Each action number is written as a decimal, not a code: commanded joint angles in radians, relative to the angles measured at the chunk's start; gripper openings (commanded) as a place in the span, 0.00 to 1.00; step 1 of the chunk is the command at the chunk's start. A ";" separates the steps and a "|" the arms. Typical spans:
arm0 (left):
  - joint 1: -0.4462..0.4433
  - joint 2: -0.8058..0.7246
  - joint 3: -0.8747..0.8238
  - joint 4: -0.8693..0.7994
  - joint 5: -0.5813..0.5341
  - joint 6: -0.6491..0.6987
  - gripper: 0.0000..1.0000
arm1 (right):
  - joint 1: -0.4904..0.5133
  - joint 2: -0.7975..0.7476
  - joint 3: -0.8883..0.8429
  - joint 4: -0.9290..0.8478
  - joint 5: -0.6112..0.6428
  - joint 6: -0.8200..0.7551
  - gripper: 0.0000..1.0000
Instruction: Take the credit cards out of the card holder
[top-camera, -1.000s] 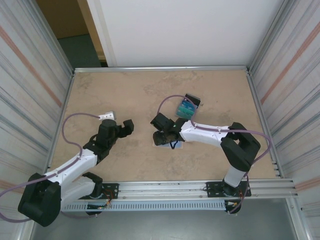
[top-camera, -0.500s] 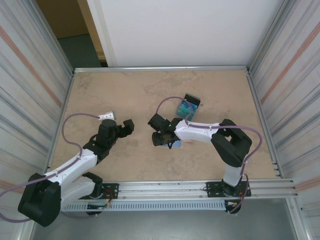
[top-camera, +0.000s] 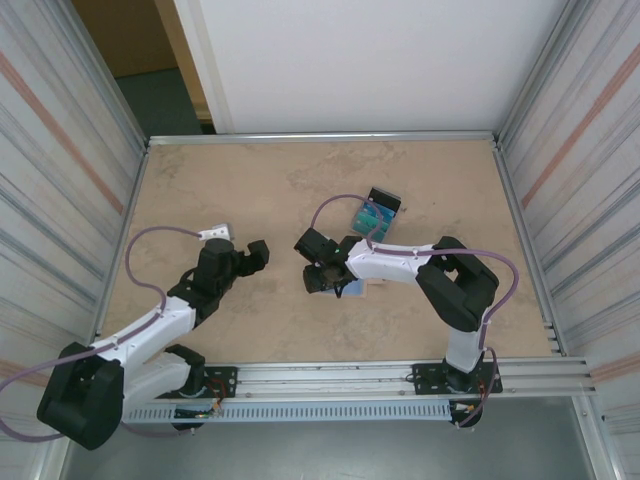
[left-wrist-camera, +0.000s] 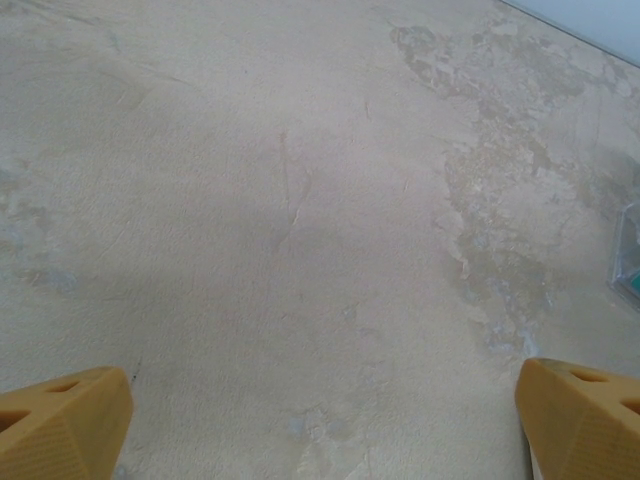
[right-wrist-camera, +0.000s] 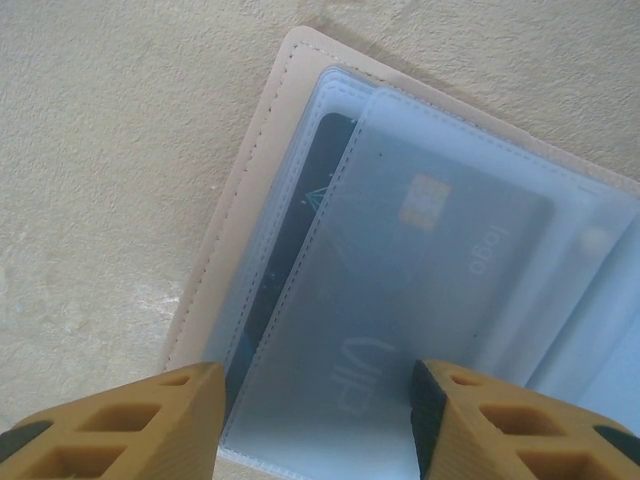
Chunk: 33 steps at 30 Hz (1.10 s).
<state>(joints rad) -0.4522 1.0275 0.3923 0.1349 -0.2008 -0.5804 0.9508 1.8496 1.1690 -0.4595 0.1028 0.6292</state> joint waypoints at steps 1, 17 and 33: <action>0.008 0.005 0.024 0.002 0.013 0.003 0.99 | 0.010 0.025 -0.004 -0.046 0.012 0.027 0.50; 0.007 -0.009 0.041 -0.014 0.035 0.026 0.99 | 0.003 -0.002 -0.021 -0.043 0.039 -0.018 0.28; -0.009 -0.024 0.052 0.000 0.045 0.056 0.99 | 0.012 -0.101 -0.092 0.143 -0.093 -0.162 0.14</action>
<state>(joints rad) -0.4534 1.0157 0.4088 0.1310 -0.1562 -0.5488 0.9508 1.7908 1.0897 -0.3546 0.0483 0.5064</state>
